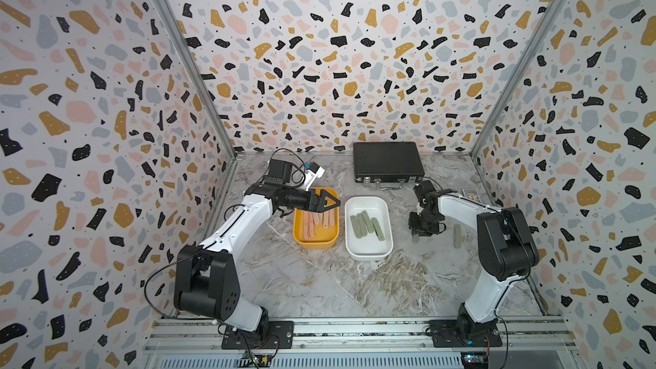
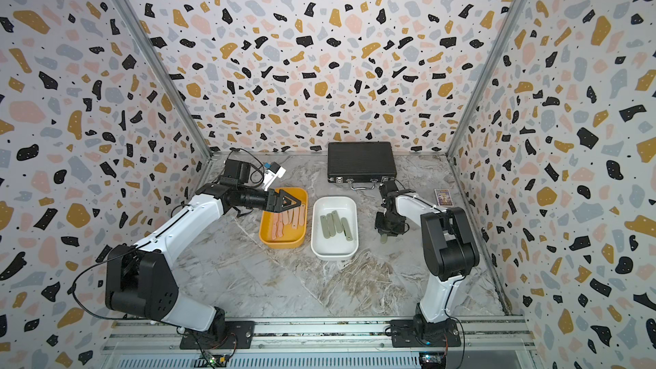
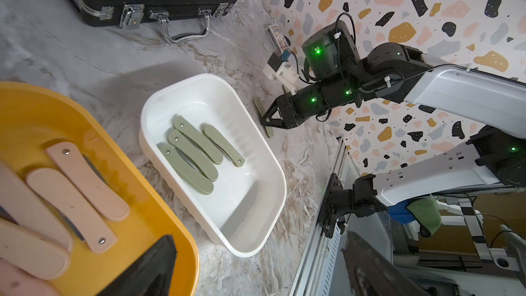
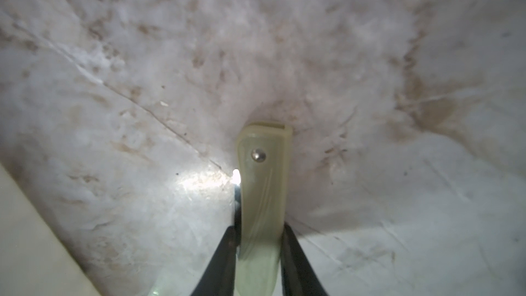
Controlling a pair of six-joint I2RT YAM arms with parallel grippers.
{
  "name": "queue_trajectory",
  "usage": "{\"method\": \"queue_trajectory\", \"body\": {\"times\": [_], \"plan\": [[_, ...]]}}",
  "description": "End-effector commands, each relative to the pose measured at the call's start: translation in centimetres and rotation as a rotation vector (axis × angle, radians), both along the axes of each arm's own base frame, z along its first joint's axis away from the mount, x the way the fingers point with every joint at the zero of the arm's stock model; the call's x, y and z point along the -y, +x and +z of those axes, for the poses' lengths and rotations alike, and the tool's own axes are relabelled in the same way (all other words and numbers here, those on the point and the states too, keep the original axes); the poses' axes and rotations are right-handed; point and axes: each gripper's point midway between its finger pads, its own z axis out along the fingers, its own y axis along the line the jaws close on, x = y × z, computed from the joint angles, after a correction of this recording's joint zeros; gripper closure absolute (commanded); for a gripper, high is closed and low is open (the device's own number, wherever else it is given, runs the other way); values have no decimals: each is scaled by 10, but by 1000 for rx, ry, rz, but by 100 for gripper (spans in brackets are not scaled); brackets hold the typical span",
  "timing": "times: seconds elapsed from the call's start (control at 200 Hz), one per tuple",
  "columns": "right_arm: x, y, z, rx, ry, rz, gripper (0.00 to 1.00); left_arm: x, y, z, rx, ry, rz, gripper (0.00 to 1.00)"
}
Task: Place the fruit knives into the storage box by color
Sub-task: Pick up the fruit knife from the center of the board.
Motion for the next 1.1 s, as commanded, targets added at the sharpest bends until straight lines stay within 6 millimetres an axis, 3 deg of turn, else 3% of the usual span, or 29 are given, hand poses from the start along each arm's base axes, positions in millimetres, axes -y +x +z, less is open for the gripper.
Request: {"method": "queue_trajectory", "body": {"times": [0.0, 0.295, 0.901, 1.091], "plan": [[8, -6, 6, -19, -60, 27, 65, 3, 1, 9, 27, -35, -15, 7], [6, -17, 9, -30, -91, 65, 60, 3, 2, 5, 19, -32, -14, 7], [1, -32, -1, -67, -75, 80, 66, 8, -2, 5, 17, -39, -24, 7], [2, -36, -5, -77, -76, 83, 72, 10, -3, 4, 20, -38, -31, 6]]}}
